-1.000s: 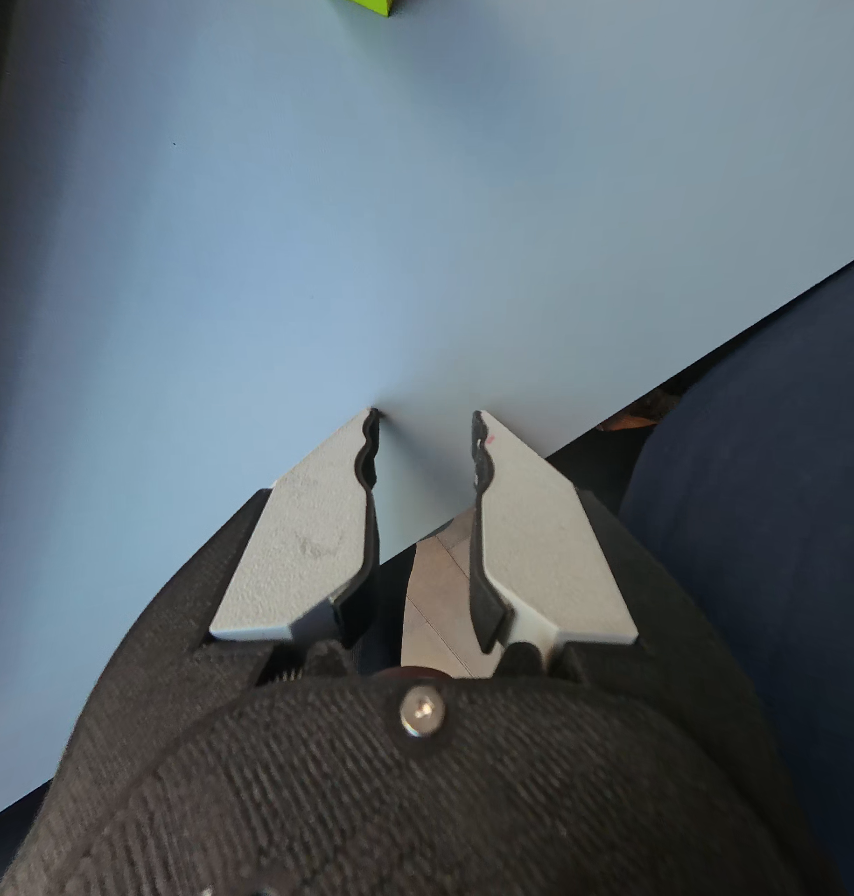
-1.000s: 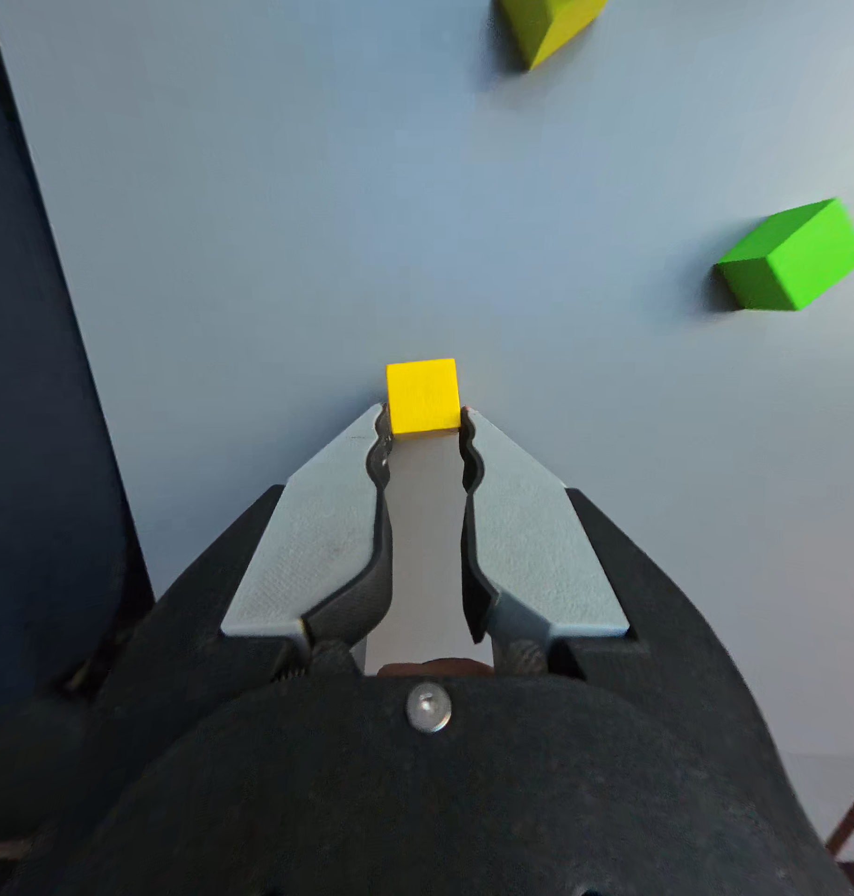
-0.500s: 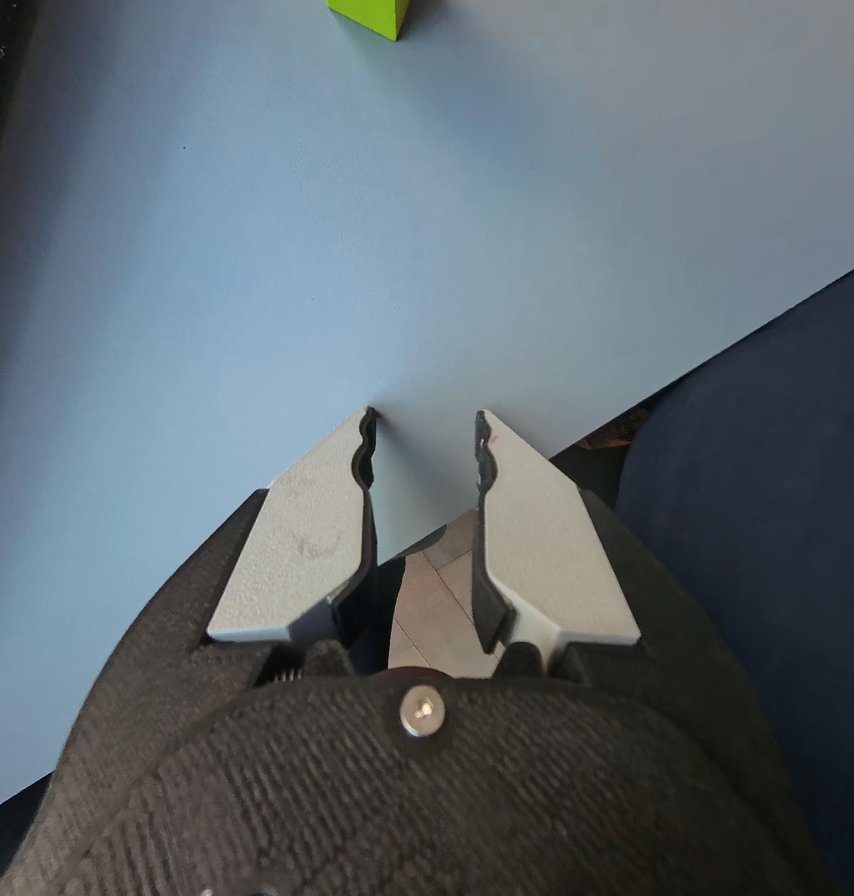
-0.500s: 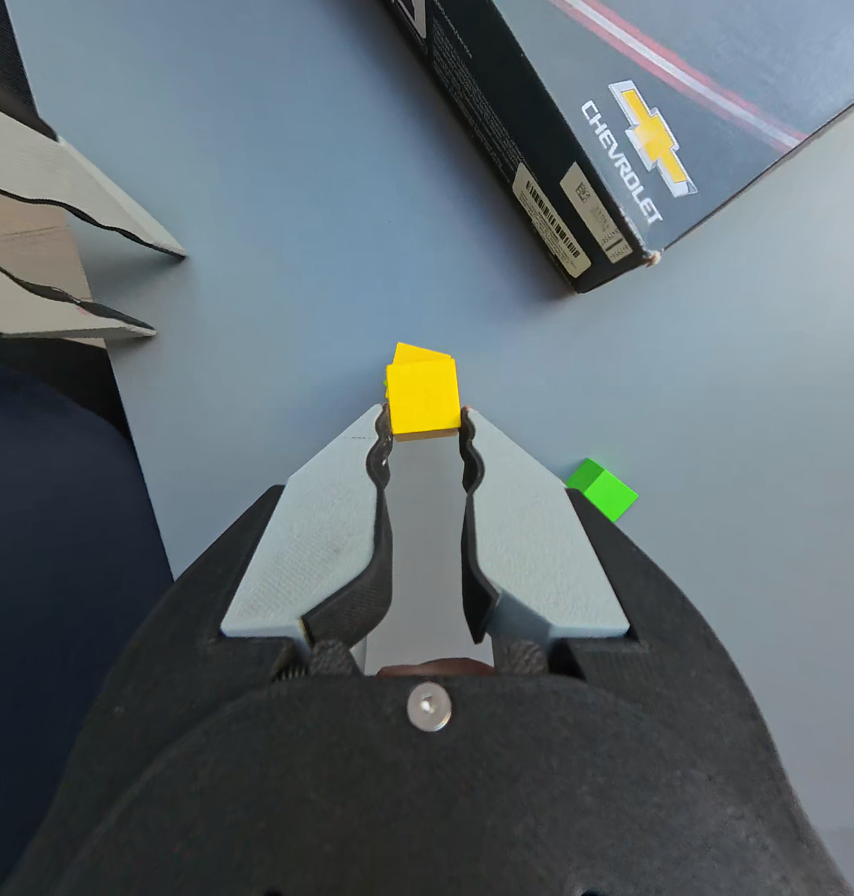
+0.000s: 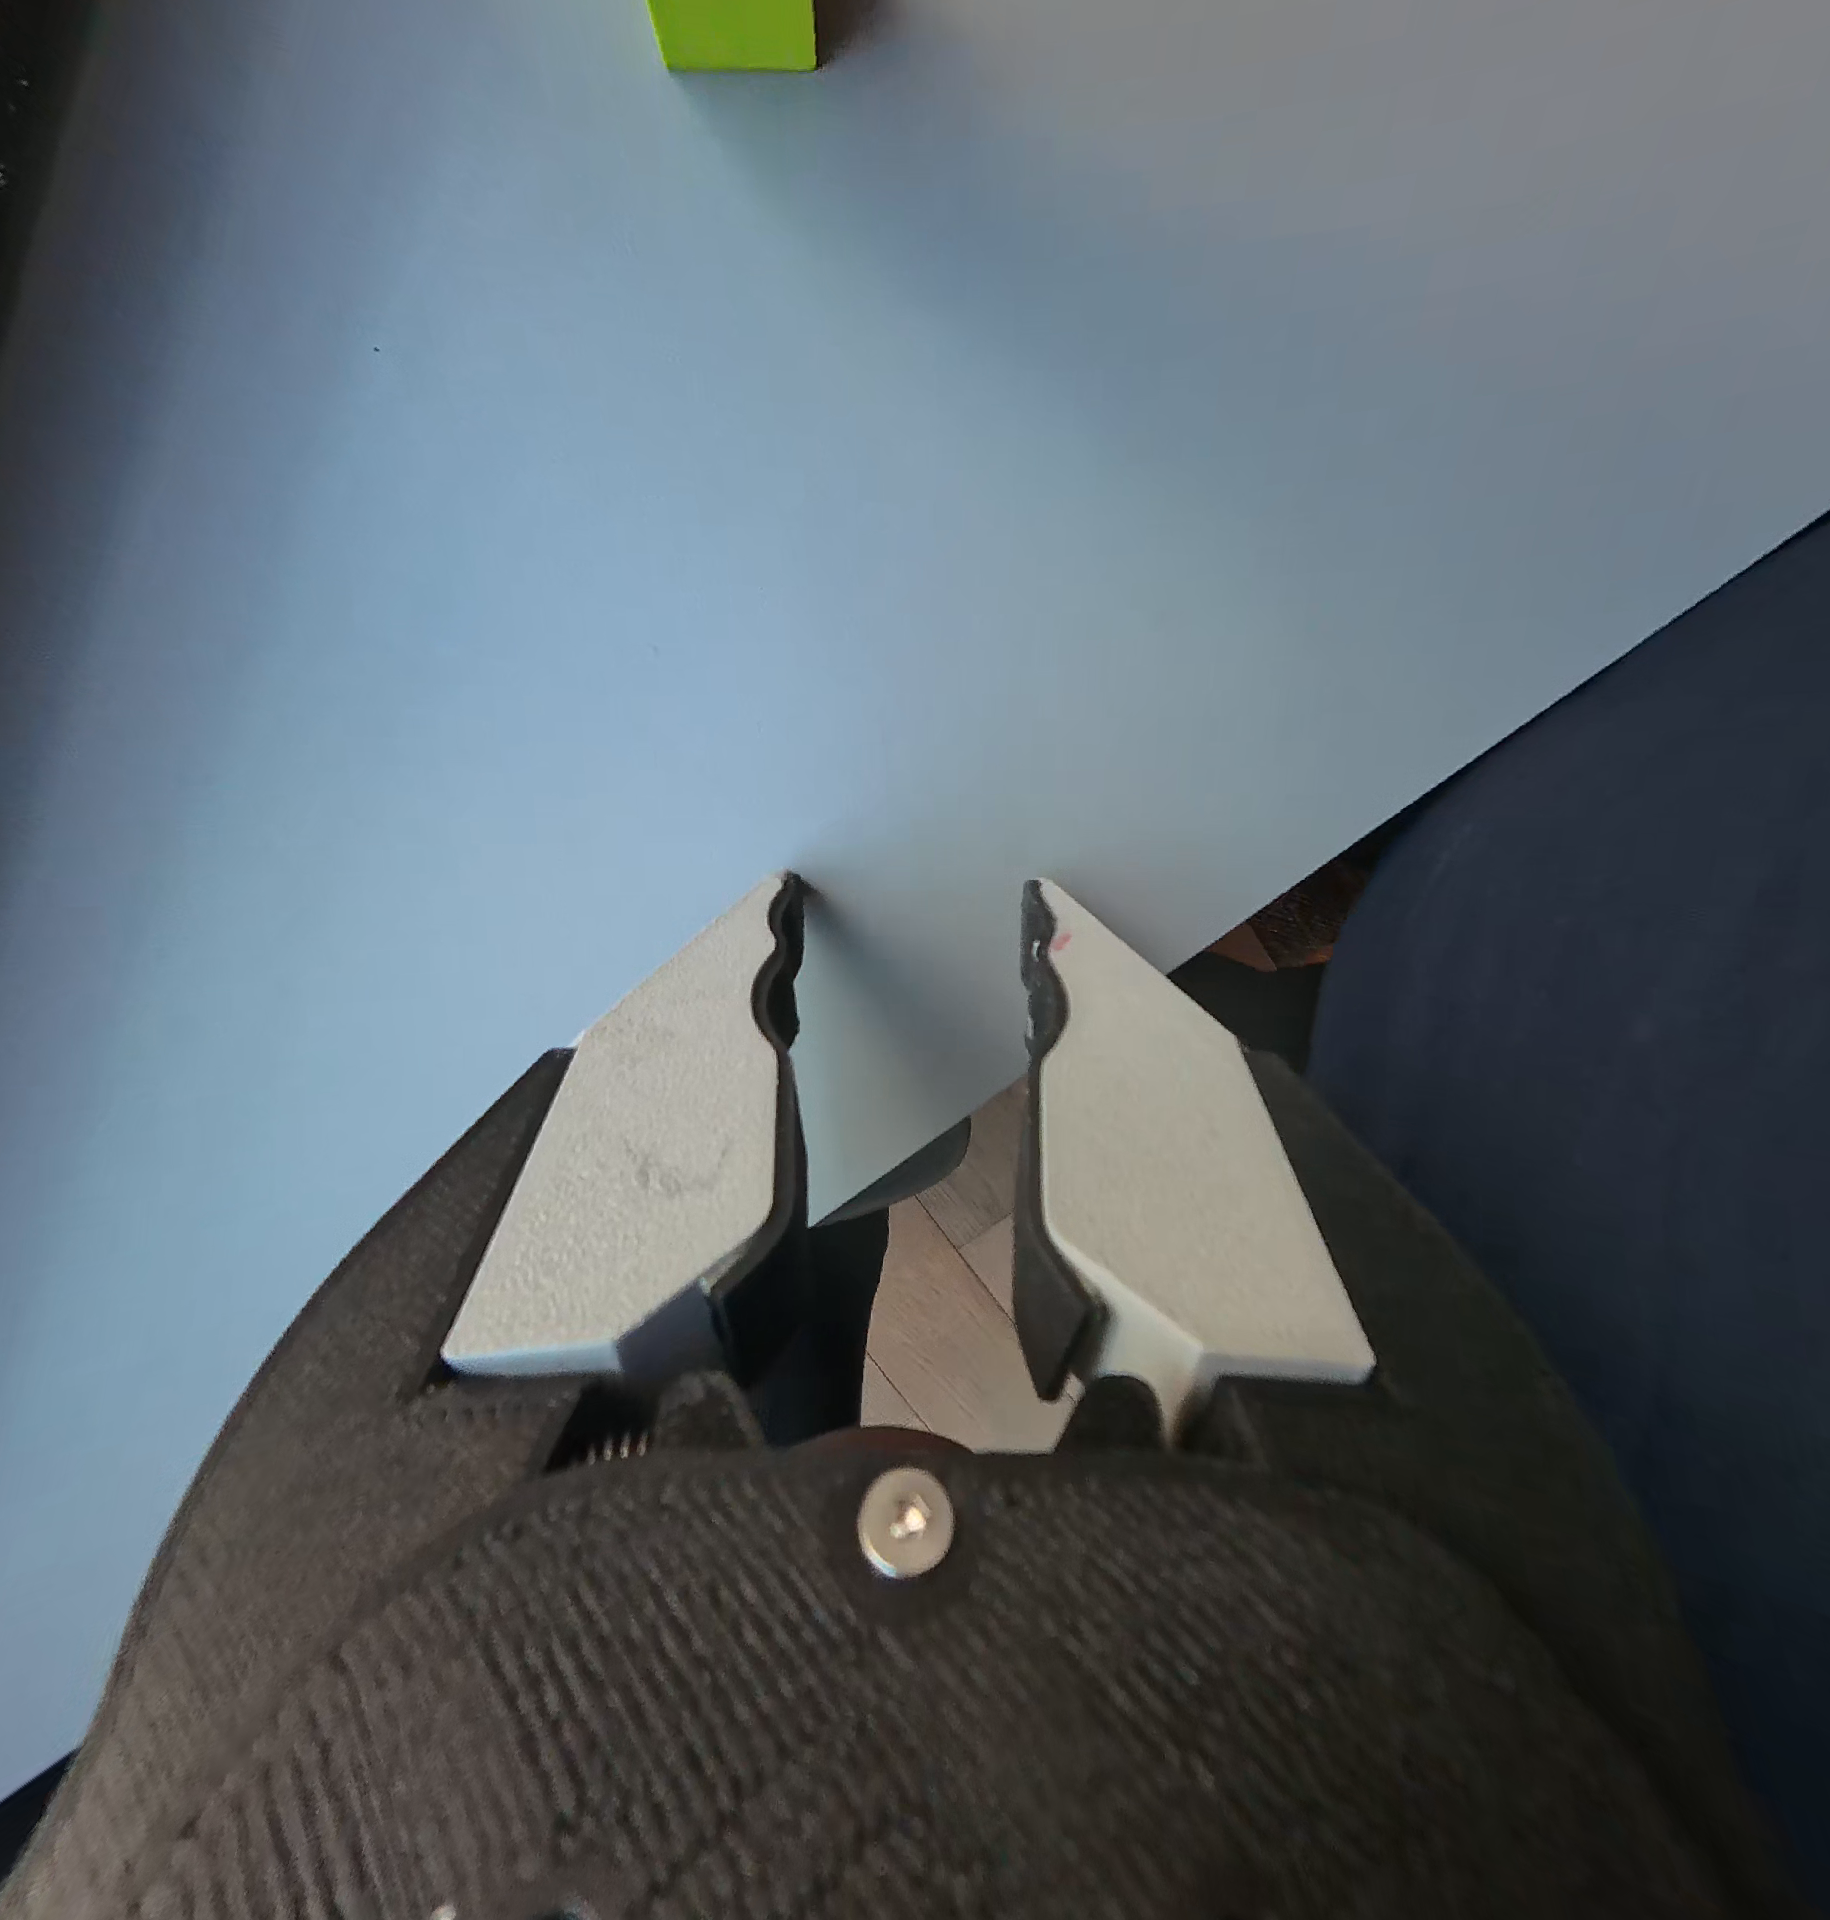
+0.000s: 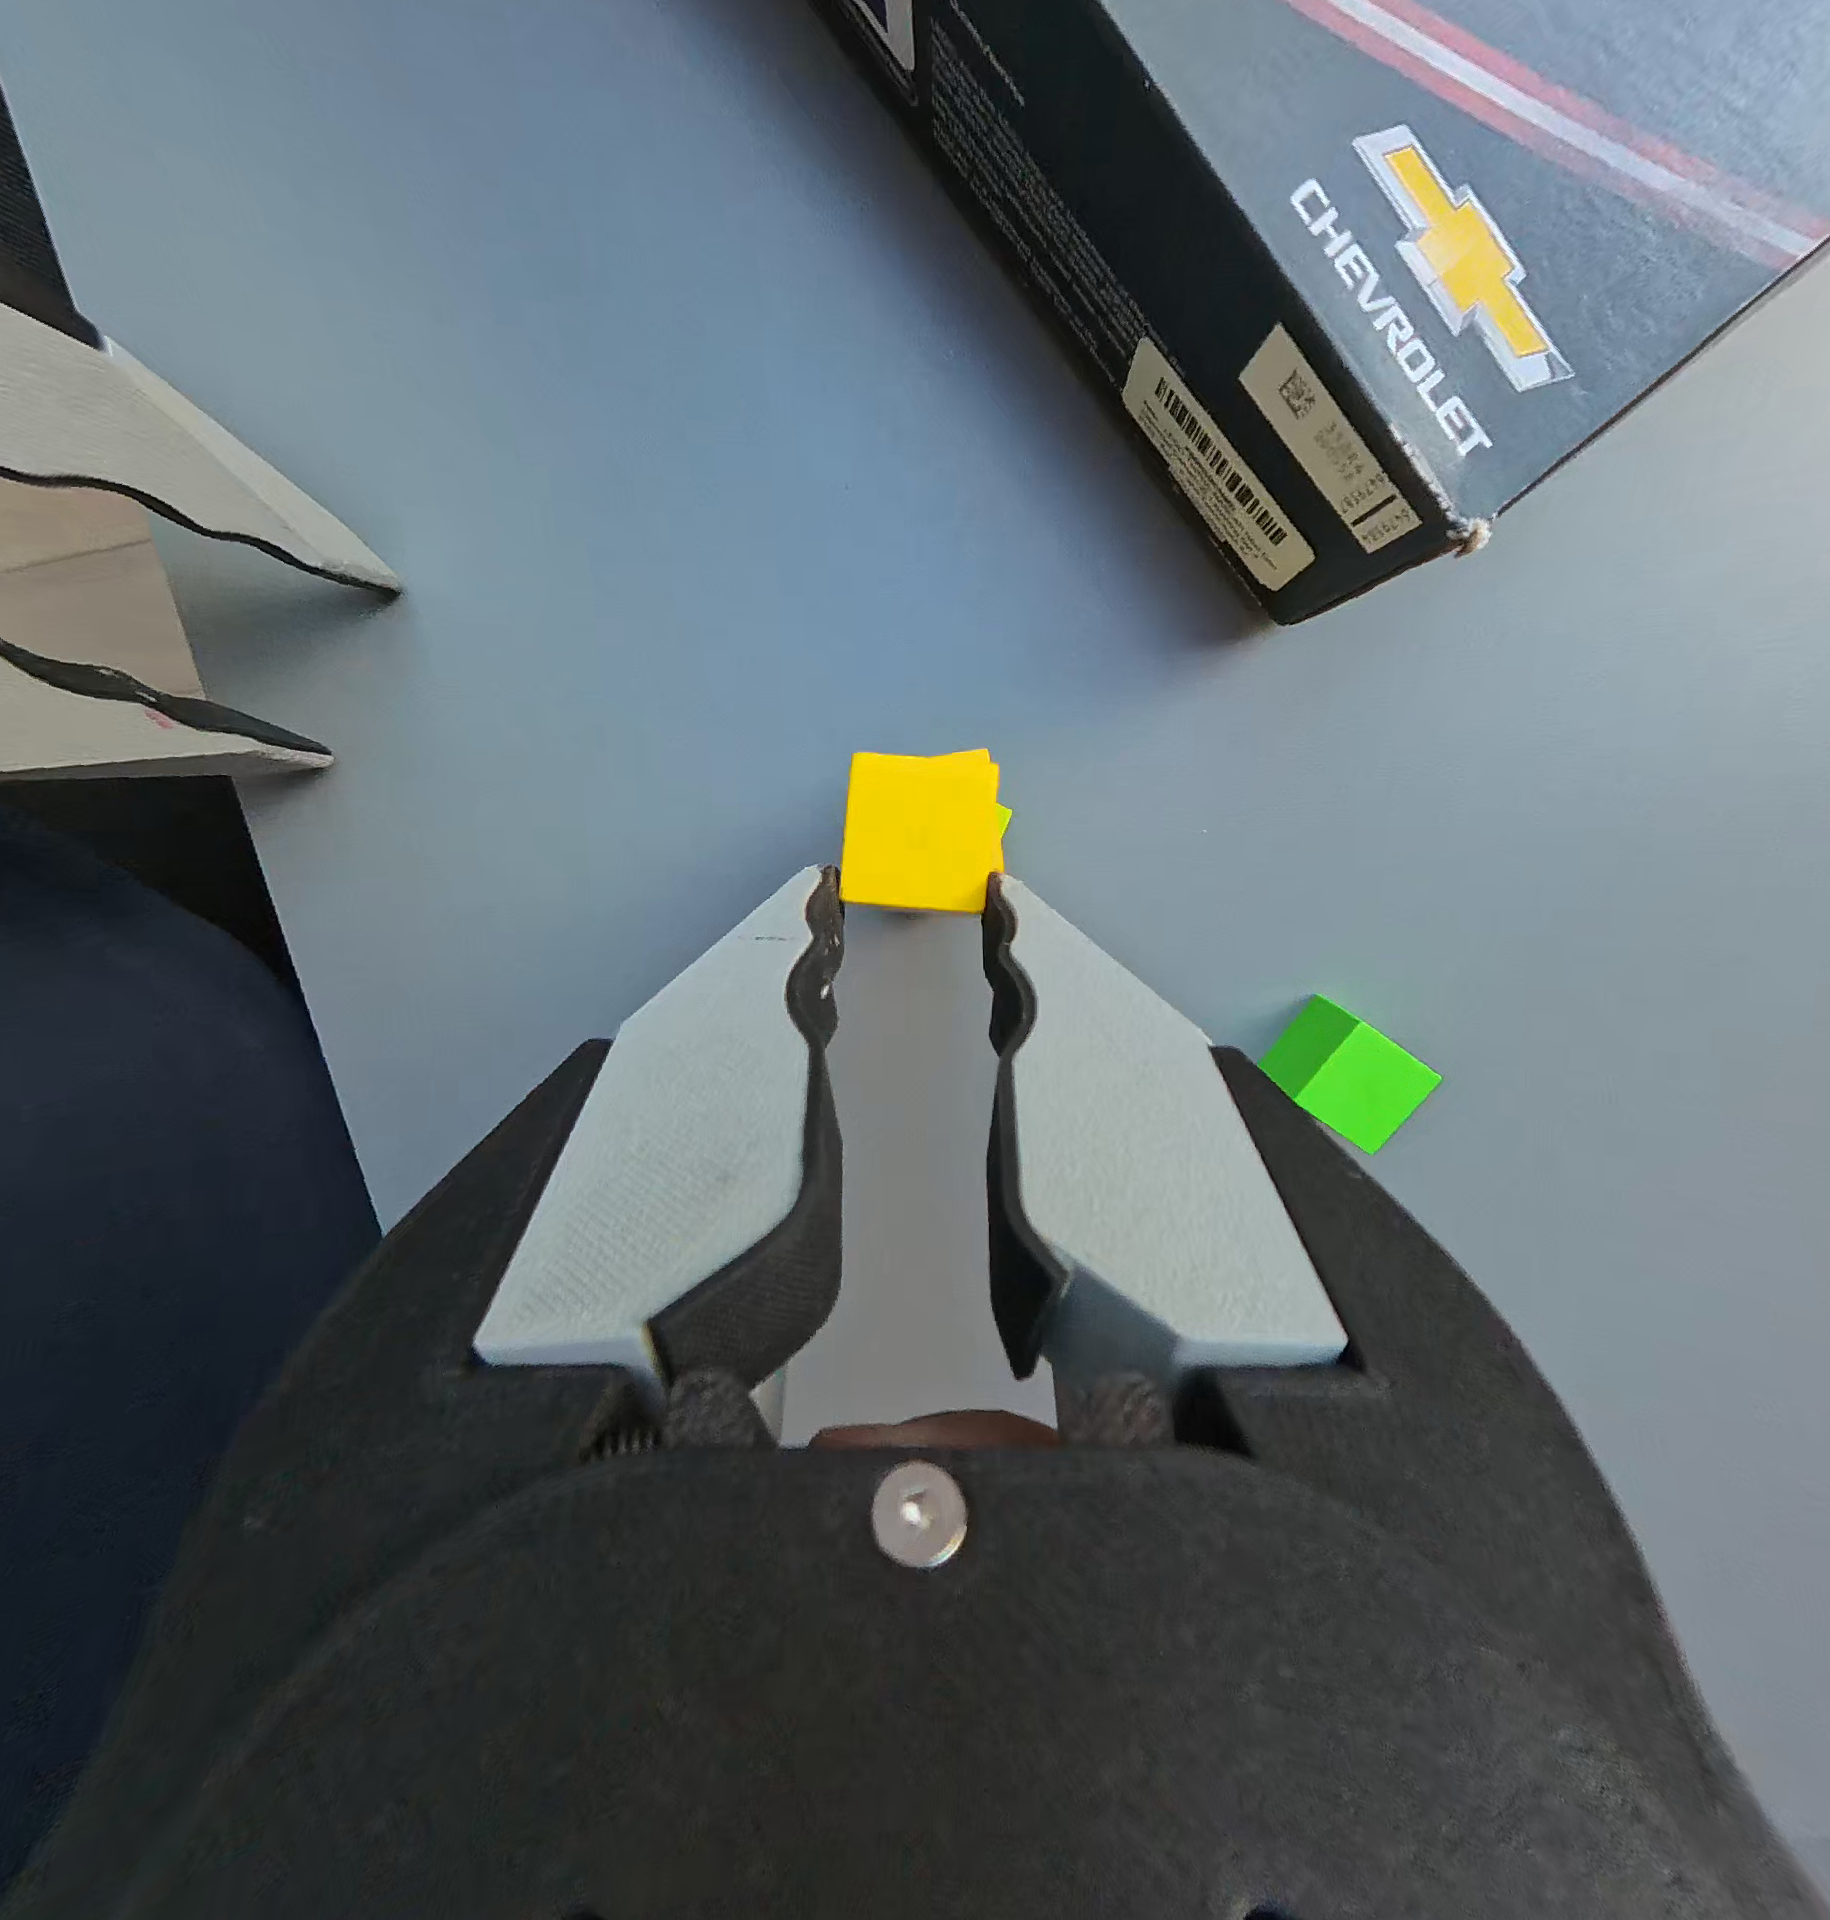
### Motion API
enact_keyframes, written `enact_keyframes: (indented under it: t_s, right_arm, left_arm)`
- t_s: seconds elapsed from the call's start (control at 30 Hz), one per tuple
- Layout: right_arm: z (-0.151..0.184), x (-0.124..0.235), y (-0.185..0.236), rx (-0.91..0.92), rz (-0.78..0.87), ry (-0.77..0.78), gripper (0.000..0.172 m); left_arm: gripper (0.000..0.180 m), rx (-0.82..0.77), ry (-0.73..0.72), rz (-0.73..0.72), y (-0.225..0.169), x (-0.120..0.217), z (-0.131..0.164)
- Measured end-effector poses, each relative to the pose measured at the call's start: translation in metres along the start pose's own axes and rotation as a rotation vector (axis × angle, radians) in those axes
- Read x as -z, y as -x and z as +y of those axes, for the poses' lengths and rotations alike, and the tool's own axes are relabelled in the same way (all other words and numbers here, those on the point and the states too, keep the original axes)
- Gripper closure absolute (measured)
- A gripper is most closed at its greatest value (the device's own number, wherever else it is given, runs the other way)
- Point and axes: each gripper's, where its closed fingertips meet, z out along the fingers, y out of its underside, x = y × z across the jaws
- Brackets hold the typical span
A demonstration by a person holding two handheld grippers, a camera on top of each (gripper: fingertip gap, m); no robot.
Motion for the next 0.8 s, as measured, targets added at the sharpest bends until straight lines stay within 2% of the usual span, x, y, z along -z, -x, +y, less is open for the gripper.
enact_keyframes:
  t_s: [0.17, 0.27, 0.57, 0.7, 0.8]
  right_arm:
    - [0.001, -0.005, -0.001, -0.01, 0.006, 0.04, 0.146]
    - [0.006, -0.008, -0.003, -0.026, 0.019, 0.063, 0.135]
    - [0.02, 0.009, 0.009, -0.106, 0.021, -0.041, 0.13]
    - [0.045, 0.021, -0.004, -0.241, 0.087, -0.097, 0.133]
    - [0.073, 0.023, -0.027, -0.368, 0.159, -0.08, 0.129]
  left_arm:
    - [0.141, -0.03, -0.006, 0.008, 0.0, 0.0, 0.001]
    - [0.141, -0.039, -0.011, 0.014, 0.0, 0.0, 0.001]
    - [0.137, -0.06, -0.036, 0.031, -0.002, 0.001, 0.002]
    - [0.136, -0.071, -0.042, 0.038, -0.003, 0.001, 0.002]
    - [0.135, -0.089, -0.047, 0.037, -0.003, 0.001, 0.003]
